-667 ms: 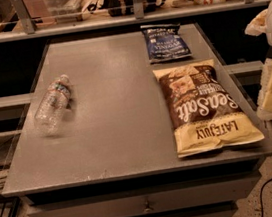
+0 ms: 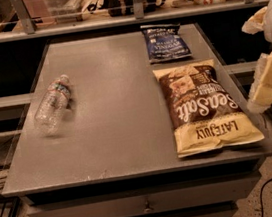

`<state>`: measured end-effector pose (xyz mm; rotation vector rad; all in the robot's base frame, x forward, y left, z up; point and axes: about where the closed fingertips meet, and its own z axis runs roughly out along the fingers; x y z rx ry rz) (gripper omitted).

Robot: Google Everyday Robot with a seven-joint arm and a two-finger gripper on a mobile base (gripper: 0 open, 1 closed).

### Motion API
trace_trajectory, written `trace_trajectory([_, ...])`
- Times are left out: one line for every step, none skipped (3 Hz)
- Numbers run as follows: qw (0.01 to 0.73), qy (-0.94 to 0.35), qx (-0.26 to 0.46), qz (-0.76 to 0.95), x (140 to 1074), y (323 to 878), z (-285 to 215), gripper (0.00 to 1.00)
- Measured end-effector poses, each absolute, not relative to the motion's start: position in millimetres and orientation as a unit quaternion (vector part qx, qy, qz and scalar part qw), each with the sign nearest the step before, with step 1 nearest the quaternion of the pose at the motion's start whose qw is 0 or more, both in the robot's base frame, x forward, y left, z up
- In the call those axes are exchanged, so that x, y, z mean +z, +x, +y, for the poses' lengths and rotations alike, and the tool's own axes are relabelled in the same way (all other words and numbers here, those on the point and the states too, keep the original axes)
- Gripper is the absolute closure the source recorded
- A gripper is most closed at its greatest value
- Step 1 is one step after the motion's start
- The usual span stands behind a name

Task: Pick blue chip bag

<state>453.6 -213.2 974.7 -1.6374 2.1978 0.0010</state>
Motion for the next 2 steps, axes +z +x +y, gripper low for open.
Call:
trace_trajectory([0.270,-0.548,0.061,0.790,968,486,-202,0.00])
trace_trajectory([0.338,-0.511,0.097,0.784,967,519,-191,0.00])
